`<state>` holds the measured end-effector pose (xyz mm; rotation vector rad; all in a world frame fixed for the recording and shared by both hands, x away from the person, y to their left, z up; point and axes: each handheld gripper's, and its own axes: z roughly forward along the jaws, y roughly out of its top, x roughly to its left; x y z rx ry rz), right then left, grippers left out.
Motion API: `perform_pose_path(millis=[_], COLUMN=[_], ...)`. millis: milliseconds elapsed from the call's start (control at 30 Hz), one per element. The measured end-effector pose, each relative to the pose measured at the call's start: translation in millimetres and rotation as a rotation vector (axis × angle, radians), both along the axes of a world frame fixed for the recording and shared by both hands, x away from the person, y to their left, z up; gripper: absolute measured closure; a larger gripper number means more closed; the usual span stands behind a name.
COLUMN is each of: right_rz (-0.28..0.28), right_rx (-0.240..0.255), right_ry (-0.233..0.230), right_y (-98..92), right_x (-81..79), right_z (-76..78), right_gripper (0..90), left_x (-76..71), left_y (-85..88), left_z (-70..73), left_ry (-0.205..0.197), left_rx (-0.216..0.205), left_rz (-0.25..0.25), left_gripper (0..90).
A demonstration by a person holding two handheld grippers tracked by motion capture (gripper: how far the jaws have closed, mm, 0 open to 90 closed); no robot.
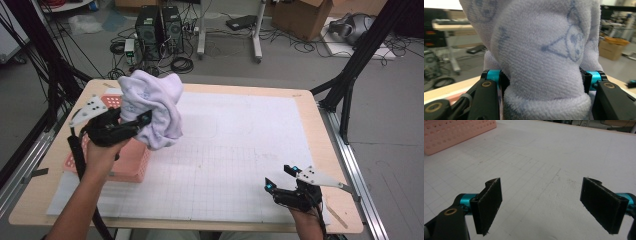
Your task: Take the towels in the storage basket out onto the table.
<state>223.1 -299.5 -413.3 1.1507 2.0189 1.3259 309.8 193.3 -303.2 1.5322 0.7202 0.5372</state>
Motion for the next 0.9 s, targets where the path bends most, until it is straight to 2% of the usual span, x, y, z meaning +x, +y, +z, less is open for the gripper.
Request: perform_pose_path(millis=[200,300,400,467,567,600,667,700,733,900], right_rz=[0.003,0.004,0.010,0.012,0.015,0.015,0.015,0.013,0.012,0.009], right_rx=[-0.002,-0.002,-0.005,-0.006,-0.006,-0.006,-0.011,-0.010,-0.010,-0.008], right_ry=[0.002,0.005,0.001,0.006,0.007,0.010,0.007,0.011,0.012,0.013], right_y=[0.2,0.3,0.3,1.0,1.6,1.4,0.8,0.3,0.0,-1.0], right_x=[0.2,0.2,0.9,0.8,1.0,0.9,1.1,1.0,0.8,0.6], right_z=[-0.5,-0.7,-1.4,-1.7,-2.1,-2.2,-2.5,-2.9,-2.9,-3.1], right_gripper=[16.6,16.6,16.6,16.6,16.6,16.6,16.6,16.6,16.6,16.6], left_x=[-1.5,-1.5,-0.6,0.1,1.3,2.9,3.8,5.8,6.7,8.6], left_y=[-38.1,-48.0,-70.1,-79.4,-87.4,-94.6,-97.7,-103.6,-106.3,-116.3], left_z=[-12.6,-17.2,-29.1,-36.5,-44.6,-53.1,-57.4,-66.0,-70.3,-84.5], left_ry=[0.036,0.046,0.065,0.082,0.097,0.112,0.119,0.134,0.144,0.174], left_rx=[0.037,0.046,0.083,0.090,0.092,0.106,0.118,0.142,0.147,0.177], left_rz=[-0.075,-0.092,-0.128,-0.140,-0.148,-0.153,-0.154,-0.154,-0.154,-0.166], left_gripper=[47.8,47.8,47.2,46.3,45.8,45.8,45.8,45.8,45.7,45.6])
